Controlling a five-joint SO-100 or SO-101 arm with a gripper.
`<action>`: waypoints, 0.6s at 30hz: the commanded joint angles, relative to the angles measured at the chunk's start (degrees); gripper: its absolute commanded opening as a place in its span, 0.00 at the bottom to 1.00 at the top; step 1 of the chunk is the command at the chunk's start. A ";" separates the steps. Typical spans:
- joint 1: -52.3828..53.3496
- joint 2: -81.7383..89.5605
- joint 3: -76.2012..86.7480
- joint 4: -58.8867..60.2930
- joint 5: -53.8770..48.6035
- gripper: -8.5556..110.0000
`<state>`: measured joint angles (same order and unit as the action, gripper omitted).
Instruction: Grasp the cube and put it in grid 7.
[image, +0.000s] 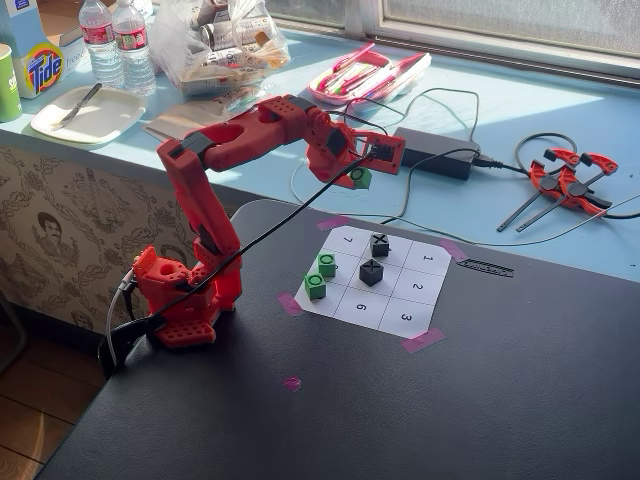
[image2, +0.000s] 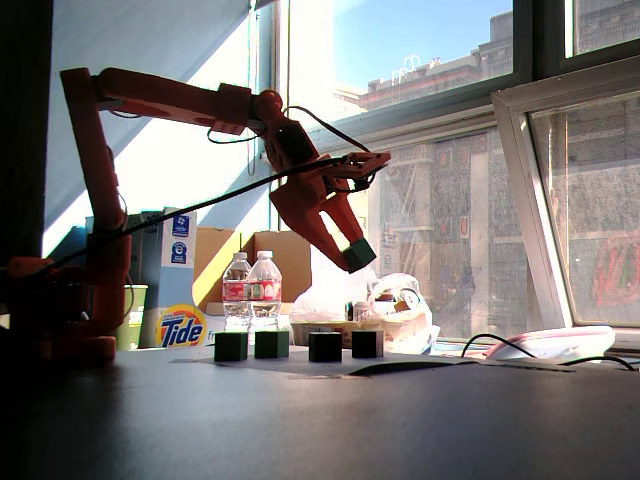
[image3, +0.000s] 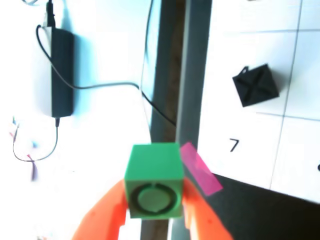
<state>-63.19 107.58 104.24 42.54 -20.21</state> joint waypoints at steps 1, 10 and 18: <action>-0.97 -2.64 -0.44 -3.52 -0.88 0.07; 1.05 -11.69 -4.75 4.48 -0.88 0.07; 4.13 -14.41 -13.71 17.14 -0.44 0.07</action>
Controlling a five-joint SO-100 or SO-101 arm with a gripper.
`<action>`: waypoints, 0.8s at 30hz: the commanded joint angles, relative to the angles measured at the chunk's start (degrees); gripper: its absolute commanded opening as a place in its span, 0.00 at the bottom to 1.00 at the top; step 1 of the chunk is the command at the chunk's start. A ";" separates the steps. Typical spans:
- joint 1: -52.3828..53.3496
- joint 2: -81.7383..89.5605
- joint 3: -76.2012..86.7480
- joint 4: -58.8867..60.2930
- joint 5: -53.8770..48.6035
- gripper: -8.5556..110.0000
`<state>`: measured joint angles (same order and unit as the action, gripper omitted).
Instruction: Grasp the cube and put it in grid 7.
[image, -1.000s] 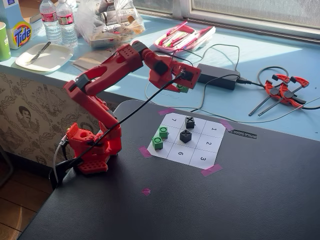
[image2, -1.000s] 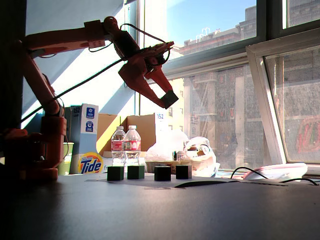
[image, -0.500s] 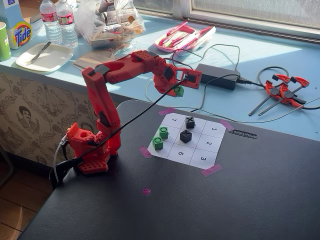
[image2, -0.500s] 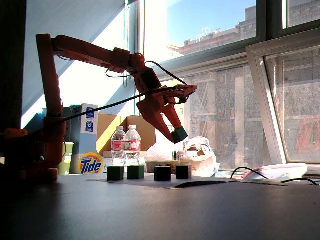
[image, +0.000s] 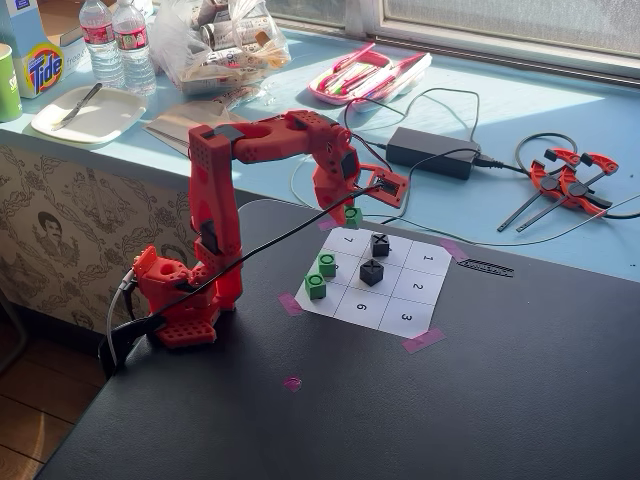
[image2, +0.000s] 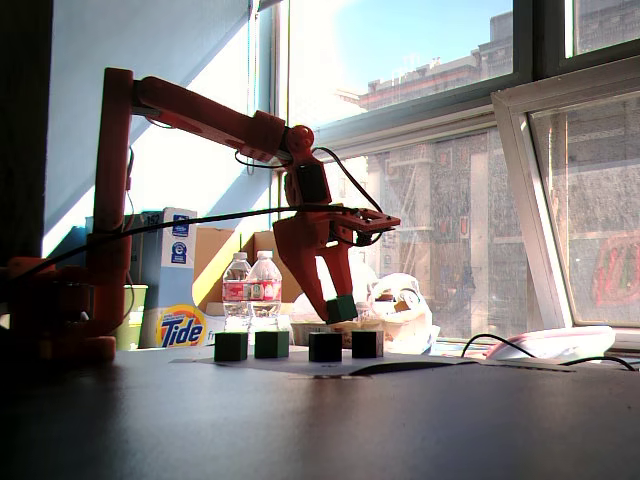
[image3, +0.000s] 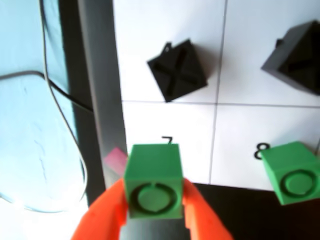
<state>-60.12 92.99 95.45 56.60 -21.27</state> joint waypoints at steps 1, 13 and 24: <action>1.41 -0.18 -5.98 4.48 0.97 0.07; 0.70 -8.61 -4.57 3.87 2.64 0.07; -1.49 -10.81 -4.92 1.41 2.20 0.18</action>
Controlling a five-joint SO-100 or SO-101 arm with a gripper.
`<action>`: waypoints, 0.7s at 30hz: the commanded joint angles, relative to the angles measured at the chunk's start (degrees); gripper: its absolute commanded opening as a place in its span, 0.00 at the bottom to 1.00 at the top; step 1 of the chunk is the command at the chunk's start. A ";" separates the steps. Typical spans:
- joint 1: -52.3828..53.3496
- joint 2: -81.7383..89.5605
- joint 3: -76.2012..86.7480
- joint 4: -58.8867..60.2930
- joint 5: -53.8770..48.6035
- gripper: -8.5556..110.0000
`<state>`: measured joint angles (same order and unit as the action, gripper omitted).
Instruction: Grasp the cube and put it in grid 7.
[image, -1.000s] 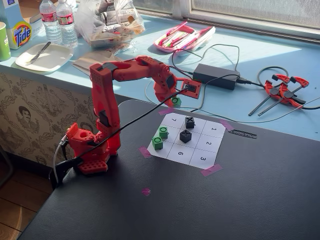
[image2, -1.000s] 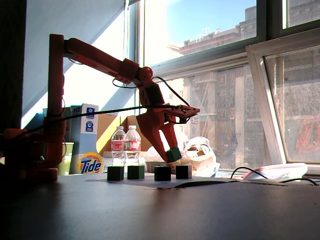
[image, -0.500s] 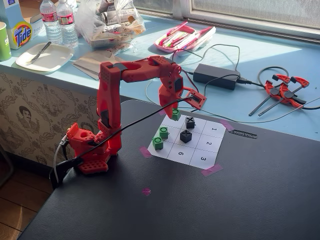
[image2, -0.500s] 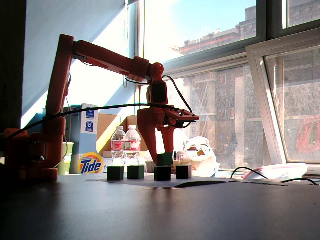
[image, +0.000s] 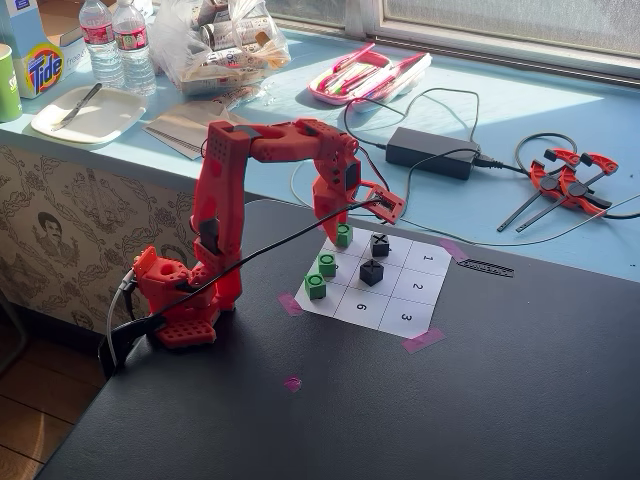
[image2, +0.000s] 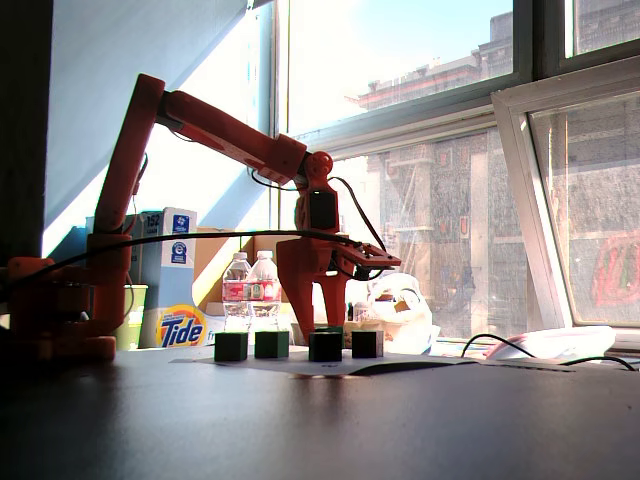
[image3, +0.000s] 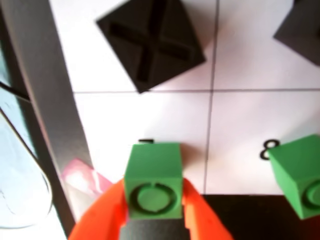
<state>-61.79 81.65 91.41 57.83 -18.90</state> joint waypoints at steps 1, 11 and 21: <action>0.09 0.53 -0.88 0.62 -0.09 0.21; 2.55 3.52 -4.66 1.85 5.80 0.33; 11.43 12.83 -27.77 11.60 8.79 0.24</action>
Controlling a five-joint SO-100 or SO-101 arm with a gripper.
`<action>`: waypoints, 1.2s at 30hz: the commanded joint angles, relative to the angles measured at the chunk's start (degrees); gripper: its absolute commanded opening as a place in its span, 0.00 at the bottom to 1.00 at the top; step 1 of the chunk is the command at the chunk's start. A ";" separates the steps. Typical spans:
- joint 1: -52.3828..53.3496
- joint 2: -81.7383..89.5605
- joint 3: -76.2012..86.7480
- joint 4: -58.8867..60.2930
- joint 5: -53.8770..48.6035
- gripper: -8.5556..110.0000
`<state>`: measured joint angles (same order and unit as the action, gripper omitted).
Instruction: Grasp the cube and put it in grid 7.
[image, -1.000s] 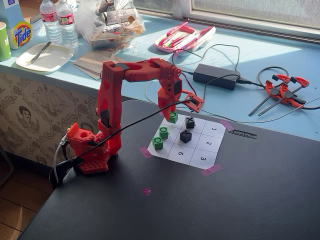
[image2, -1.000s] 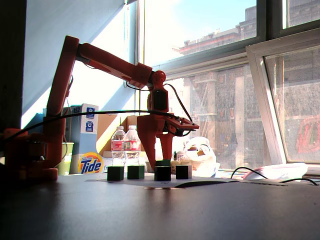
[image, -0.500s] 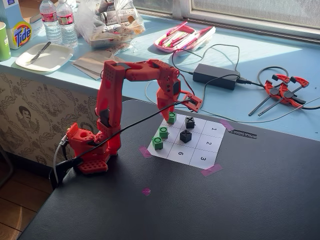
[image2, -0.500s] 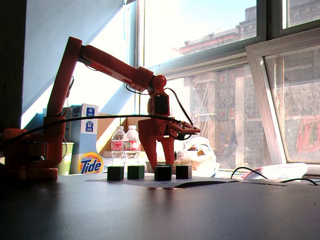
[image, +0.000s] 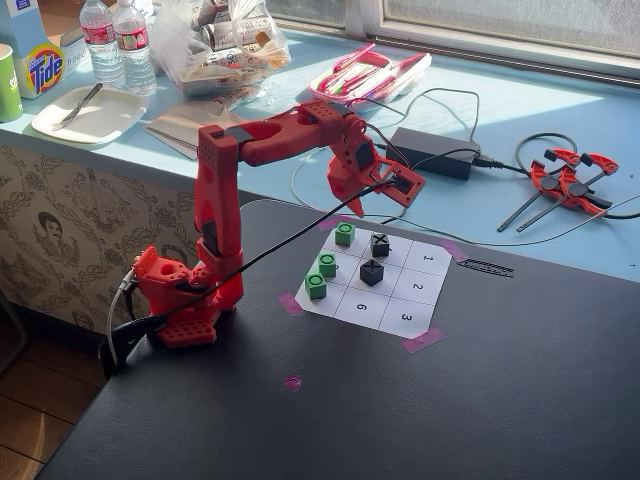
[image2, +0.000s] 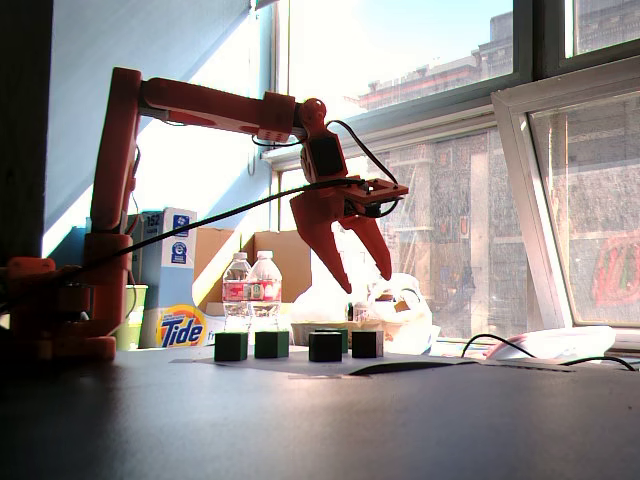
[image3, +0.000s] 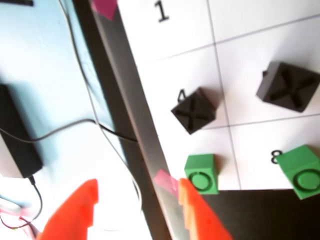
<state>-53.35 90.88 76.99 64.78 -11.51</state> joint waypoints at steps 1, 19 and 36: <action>4.48 3.69 -16.87 6.50 1.67 0.23; 48.25 7.73 -30.32 18.90 14.85 0.07; 57.48 37.44 -4.48 31.82 16.61 0.07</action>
<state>3.43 119.44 63.90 95.80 5.27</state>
